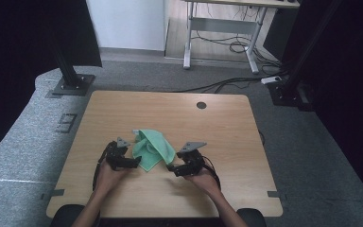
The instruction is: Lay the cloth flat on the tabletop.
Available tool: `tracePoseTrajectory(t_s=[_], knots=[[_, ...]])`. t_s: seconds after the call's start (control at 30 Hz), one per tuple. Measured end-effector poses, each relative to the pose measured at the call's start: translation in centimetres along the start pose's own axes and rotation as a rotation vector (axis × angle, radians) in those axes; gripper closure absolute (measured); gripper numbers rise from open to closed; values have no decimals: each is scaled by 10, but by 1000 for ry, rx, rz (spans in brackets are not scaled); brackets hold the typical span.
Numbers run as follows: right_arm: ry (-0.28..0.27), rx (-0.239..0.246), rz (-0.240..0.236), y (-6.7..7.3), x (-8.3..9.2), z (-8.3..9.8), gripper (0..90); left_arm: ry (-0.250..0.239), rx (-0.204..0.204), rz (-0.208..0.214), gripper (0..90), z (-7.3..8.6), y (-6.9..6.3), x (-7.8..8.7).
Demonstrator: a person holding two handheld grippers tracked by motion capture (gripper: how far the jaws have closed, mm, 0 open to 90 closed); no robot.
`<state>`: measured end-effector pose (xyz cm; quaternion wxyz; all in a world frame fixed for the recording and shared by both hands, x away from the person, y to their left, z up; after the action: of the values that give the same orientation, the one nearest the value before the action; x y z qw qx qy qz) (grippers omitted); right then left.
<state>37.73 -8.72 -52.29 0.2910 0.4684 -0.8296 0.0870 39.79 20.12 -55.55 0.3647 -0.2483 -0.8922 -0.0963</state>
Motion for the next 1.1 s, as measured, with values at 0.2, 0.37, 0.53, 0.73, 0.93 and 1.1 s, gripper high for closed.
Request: tracePoseTrajectory(t_s=[0.2,0.37,0.53,0.73,0.93,1.1], knots=[[62,70,37,6,-20,-9,530,1,2,-1,69,0,0,0],[96,87,82,4,-19,-12,826,3,-10,8,69,1,-3,1],[53,66,107,-4,3,-21,841,5,-27,29,70,1,-7,1],[13,17,125,-19,35,-26,835,0,-106,117,254,-1,-21,7],[-1,13,128,-21,52,-25,837,15,-167,254,856,-8,-33,12],[-41,46,219,-32,86,-51,839,-97,-70,342,878,-32,-20,40]])
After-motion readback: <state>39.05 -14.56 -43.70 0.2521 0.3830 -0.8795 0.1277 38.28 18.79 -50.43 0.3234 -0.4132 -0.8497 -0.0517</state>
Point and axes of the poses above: each handheld gripper's, and its own axes: x roughly backward along the jaws, z roughly out of its underside, y roughly to its left, the point moved 1 cm from there along -x, roughly forward along the jaws, and after that the axes turned 3 degrees about -y, right-handed, at the moved point
